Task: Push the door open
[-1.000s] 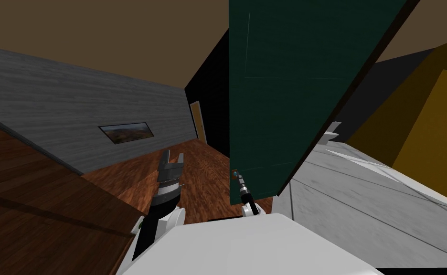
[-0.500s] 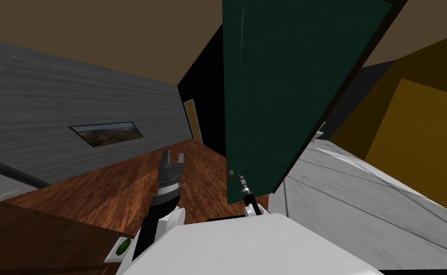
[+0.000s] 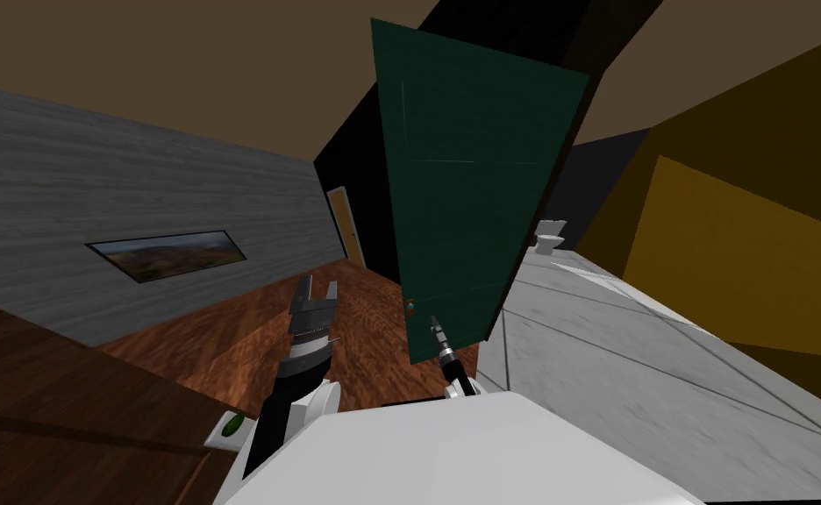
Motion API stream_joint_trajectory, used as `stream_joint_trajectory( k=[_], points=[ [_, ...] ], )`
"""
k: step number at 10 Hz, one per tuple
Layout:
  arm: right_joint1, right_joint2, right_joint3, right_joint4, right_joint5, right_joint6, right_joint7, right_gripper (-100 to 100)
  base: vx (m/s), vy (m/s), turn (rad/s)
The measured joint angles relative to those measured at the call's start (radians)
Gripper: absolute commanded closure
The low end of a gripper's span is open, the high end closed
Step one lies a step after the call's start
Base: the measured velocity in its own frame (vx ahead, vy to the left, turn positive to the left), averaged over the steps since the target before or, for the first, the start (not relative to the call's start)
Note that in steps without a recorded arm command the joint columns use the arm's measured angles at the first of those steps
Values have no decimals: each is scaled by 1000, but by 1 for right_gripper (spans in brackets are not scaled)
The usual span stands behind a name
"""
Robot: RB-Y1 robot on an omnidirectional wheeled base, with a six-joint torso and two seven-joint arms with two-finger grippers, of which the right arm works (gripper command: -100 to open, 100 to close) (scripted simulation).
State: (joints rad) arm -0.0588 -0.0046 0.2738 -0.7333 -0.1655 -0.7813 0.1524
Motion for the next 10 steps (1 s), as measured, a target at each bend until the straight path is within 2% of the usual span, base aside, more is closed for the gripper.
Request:
stream_joint_trajectory(
  k=[2,3,4,7,9,10],
  points=[
    [13,29,21,-25,4,12,-3,-100,-140,139,-62],
    [25,38,29,-50,6,26,-3,-100,-53,79,-18],
    [26,40,30,-53,6,29,-3,-100,70,-29,8],
    [26,11,28,-52,5,28,0,-100,166,-67,14],
    [30,-12,26,-53,5,23,3,-100,204,8,31],
    [32,-17,24,-50,5,18,4,-100,187,44,10]
  ],
)
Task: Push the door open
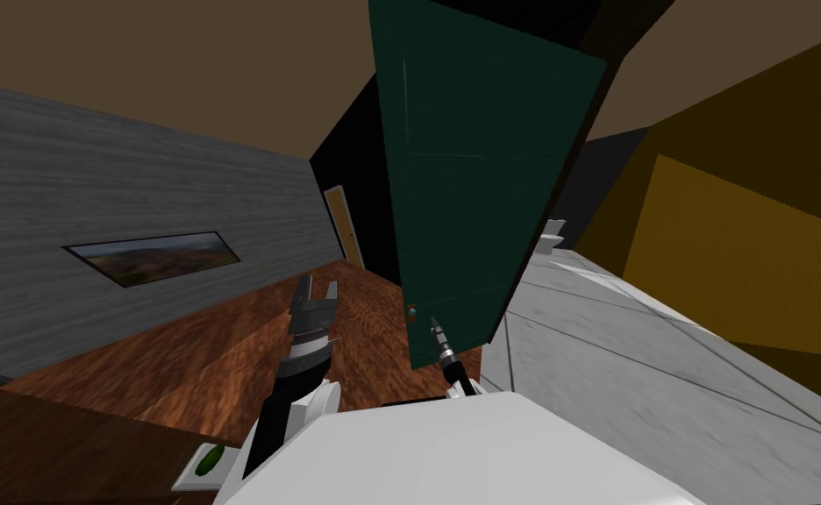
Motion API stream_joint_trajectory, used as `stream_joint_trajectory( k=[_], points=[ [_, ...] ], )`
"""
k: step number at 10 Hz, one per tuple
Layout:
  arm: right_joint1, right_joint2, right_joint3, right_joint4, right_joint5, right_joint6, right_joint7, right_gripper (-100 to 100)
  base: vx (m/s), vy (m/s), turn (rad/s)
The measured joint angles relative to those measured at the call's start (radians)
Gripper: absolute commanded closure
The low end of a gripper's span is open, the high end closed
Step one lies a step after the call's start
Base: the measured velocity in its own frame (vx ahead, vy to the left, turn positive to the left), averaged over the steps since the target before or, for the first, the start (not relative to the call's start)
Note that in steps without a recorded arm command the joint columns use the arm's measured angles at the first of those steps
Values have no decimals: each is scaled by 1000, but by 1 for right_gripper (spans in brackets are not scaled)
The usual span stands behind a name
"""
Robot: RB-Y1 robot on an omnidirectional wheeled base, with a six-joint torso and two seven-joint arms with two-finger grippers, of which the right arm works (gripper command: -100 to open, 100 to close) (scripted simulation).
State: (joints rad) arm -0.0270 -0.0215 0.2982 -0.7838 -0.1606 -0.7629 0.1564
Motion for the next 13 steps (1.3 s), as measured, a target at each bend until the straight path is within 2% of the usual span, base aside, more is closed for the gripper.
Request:
stream_joint_trajectory(
  k=[3,5,6,7,13],
  points=[
    [1,9,-3,5,-1,-9,5,-100,171,118,20],
    [-4,32,-6,21,-2,-21,6,-100,140,130,13],
    [4,50,-7,12,-1,-21,9,-100,49,51,-33],
    [7,50,-8,10,-2,-22,10,100,-11,-7,25],
    [4,51,-5,13,-1,-20,9,100,17,-4,-9]
  ],
)
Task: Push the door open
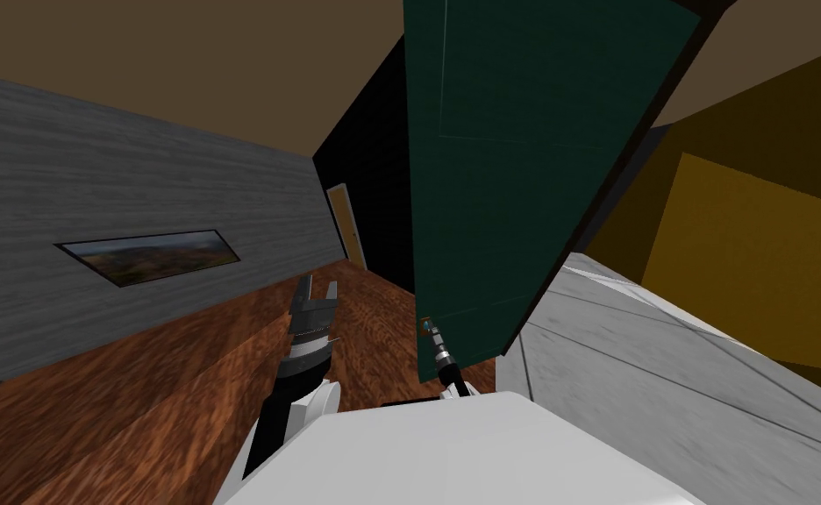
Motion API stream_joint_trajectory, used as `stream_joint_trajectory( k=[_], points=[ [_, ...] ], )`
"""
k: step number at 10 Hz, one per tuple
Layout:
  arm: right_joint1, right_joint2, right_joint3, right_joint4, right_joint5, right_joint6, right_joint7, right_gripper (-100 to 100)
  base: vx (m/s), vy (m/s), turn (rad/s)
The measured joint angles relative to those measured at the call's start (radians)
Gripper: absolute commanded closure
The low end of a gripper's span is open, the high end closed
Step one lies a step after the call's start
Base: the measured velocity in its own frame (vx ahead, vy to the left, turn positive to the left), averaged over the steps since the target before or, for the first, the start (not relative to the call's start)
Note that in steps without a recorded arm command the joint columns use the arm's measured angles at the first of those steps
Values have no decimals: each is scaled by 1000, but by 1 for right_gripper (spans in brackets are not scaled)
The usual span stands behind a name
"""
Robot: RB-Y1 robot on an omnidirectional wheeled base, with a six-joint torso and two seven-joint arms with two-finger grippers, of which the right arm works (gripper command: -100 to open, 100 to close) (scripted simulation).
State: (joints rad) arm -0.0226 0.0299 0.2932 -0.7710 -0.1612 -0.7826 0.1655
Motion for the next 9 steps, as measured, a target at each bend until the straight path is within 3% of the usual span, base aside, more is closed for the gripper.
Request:
stream_joint_trajectory(
  k=[1,2,4,9],
  points=[
    [4,-14,-7,0,-4,3,2,100,197,63,-72],
    [1,-28,-18,7,-9,6,2,-100,61,-55,-83],
    [-20,-56,-30,23,2,8,-9,-100,-32,-117,-23],
    [-80,-81,-54,105,25,-17,-37,-100,-61,-110,-45]
  ],
)
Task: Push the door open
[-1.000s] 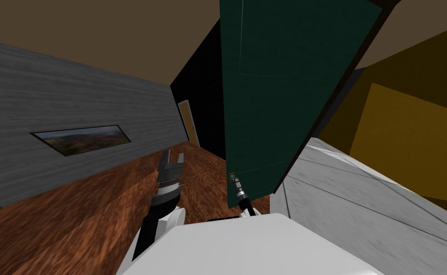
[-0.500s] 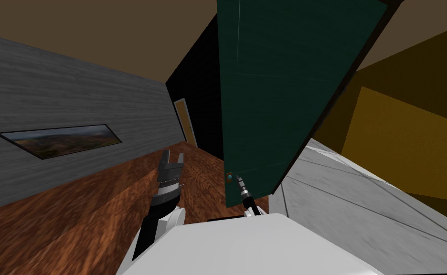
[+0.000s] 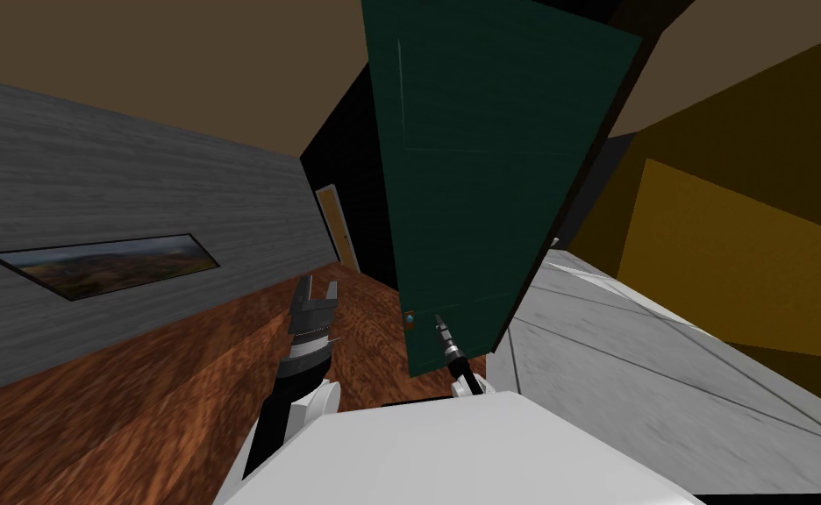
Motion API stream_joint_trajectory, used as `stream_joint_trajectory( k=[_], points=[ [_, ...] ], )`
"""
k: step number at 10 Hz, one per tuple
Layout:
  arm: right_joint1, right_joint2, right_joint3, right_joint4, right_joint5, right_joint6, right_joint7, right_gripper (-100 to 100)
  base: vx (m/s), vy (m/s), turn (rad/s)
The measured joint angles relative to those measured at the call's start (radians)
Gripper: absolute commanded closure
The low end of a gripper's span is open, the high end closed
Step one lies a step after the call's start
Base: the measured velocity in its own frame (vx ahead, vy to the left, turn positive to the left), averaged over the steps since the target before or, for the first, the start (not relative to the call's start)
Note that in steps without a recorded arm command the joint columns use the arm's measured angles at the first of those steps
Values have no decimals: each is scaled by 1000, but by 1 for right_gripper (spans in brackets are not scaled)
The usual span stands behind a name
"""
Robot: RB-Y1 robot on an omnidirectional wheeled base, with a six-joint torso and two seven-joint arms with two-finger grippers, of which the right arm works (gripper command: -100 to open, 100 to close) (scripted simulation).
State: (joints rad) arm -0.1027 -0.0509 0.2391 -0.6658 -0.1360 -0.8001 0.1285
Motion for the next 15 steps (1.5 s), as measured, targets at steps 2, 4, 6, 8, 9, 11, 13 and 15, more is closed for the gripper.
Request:
stream_joint_trajectory(
  k=[2,4,6,8,9,11,13,15],
  points=[
    [-25,-7,-14,23,16,-2,-20,-100,-66,-83,-39],
    [-57,-3,-27,65,27,-14,-33,-100,-79,-47,-50],
    [-84,7,-40,96,41,-20,-49,-100,-109,-19,-38],
    [-117,27,-54,135,54,-29,-64,-100,-144,52,-40],
    [-124,38,-60,142,61,-31,-71,-100,-183,100,-34],
    [-159,61,-71,199,69,-54,-85,-100,-147,105,-11],
    [-161,75,-75,194,76,-49,-91,-100,-120,166,-6],
    [-171,89,-79,203,79,-49,-96,-100,-107,150,-6]
  ],
)
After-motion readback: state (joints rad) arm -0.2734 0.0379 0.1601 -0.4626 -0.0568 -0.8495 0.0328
